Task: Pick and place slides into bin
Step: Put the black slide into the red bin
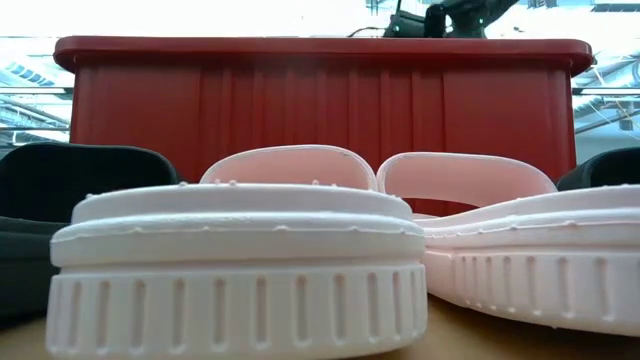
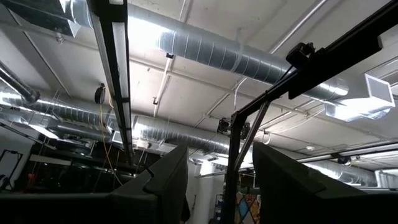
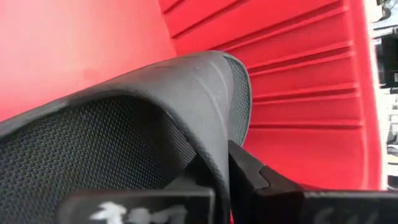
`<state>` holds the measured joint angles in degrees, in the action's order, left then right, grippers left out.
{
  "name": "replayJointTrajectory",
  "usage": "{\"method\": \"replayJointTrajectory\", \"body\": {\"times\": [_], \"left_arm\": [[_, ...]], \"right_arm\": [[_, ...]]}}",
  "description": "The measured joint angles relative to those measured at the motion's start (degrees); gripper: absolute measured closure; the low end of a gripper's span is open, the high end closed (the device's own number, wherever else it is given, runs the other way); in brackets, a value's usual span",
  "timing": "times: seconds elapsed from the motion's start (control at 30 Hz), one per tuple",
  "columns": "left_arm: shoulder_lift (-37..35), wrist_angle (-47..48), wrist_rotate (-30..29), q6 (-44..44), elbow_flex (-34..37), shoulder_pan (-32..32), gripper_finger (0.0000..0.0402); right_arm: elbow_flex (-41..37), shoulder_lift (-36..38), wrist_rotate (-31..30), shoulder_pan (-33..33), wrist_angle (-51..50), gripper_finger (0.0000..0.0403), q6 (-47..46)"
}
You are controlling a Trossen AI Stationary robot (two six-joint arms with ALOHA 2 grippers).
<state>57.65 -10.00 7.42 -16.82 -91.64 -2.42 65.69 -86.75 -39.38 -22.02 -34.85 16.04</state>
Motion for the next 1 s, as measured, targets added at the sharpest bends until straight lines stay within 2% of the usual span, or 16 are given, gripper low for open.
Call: {"method": "replayJointTrajectory", "body": {"times": [0.07, 0.2, 0.5, 0.77, 1.0], "left_arm": [[0.0, 0.0, -0.5, 0.4, 0.0, 0.0, 0.0215], [0.0, 0.0, -2.8, 1.9, 0.0, 0.0, 0.0215], [0.5, -0.1, -3.0, 3.1, 0.0, 0.0, 0.0215], [0.9, -0.1, -3.0, 3.2, 0.0, 0.0, 0.0215], [1.2, -0.1, -3.0, 3.0, 0.0, 0.0, 0.0215]], "right_arm": [[-2.0, 0.0, 2.1, -1.0, 2.4, 0.0399, 1.5], [-5.7, 0.0, 2.5, -3.1, 6.5, 0.0399, 5.1], [-11.4, 0.0, 6.7, -7.6, 14.3, 0.0399, 9.8], [-12.4, 0.0, 9.6, -9.9, 20.0, 0.0395, 12.8], [-12.4, -0.8, 11.0, -11.4, 20.6, 0.0394, 13.5]]}}
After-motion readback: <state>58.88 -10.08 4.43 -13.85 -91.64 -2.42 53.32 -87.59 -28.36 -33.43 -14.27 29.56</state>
